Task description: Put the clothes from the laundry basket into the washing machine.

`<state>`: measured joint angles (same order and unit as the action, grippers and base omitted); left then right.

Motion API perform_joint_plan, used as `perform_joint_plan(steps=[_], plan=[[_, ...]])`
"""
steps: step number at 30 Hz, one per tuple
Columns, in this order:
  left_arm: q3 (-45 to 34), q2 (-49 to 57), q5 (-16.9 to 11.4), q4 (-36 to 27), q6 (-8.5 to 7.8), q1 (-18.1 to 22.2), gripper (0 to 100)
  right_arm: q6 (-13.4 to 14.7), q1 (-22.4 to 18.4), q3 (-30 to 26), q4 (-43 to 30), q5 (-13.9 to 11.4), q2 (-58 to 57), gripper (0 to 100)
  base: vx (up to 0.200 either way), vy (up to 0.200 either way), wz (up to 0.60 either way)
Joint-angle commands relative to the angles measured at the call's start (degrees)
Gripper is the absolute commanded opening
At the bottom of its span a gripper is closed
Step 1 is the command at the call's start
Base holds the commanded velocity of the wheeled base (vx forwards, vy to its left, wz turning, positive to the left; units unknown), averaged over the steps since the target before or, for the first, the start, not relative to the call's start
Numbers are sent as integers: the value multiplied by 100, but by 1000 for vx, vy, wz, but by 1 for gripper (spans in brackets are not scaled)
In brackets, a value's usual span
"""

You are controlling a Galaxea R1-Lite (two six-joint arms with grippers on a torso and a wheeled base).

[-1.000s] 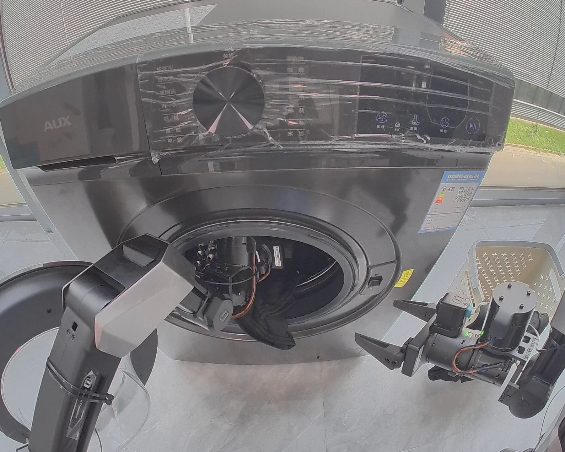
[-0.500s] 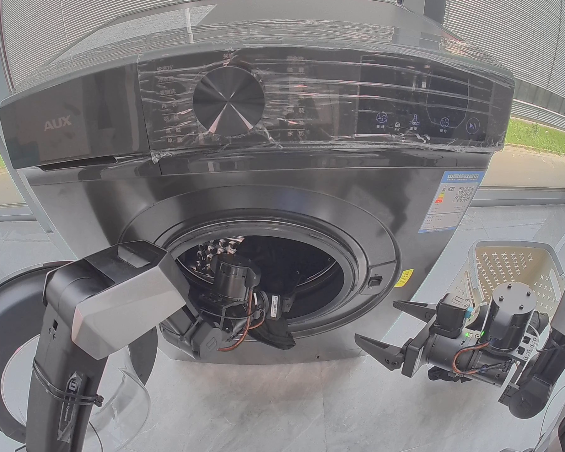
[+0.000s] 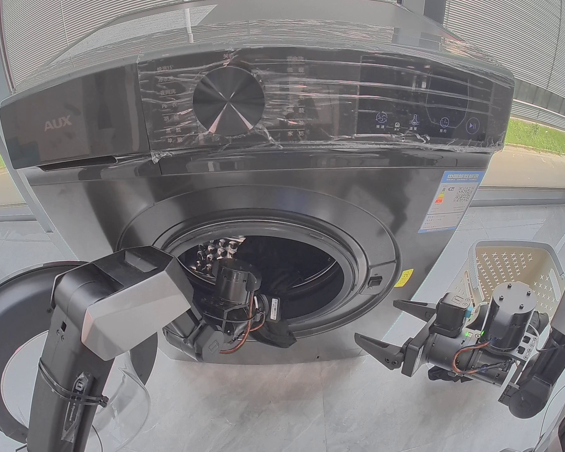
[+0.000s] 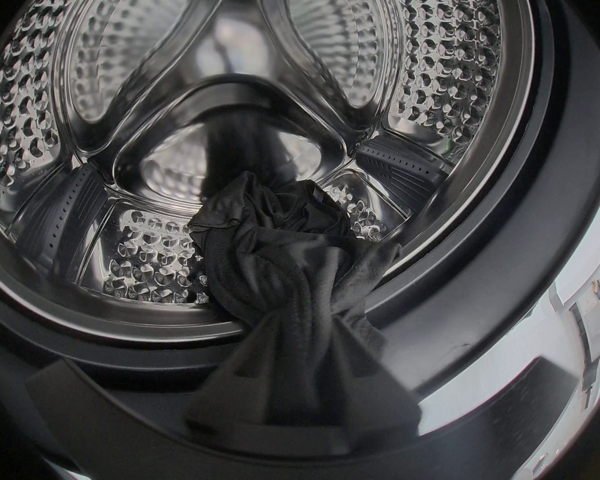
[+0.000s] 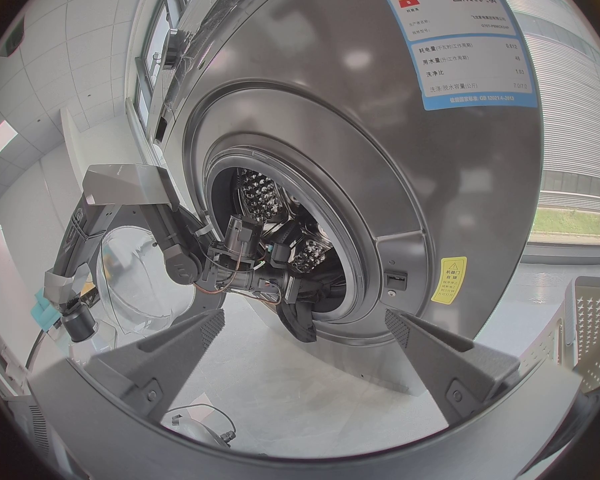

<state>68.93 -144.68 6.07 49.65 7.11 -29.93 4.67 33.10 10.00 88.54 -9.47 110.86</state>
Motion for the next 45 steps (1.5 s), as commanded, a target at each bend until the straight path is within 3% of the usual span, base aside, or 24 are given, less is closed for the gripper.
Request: perform_joint_plan(steps=[1,9,21,26,36,37,45], plan=[[33,-52,-1,18,10,13,0,-1,4,2,5,-2,6,100,0,0,0],[1369,-307,342,379,89,145,0,-1,4,11,5,-2,-29,100,0,0,0],[3057,-1045,782,651,-16,303,0,-1,4,2,-3,-2,-29,100,0,0,0],[3303,-1194,799,669,-166,382,0,-1,4,2,-3,-2,-12,100,0,0,0],[3224,-1150,799,669,-139,374,0,-1,4,2,5,-2,-21,100,0,0,0],[3215,-1150,799,677,-131,365,100,-1,4,2,5,-2,-21,100,0,0,0],[3118,-1098,799,704,-60,303,100,-1,-5,-6,5,-2,-38,100,0,0,0]])
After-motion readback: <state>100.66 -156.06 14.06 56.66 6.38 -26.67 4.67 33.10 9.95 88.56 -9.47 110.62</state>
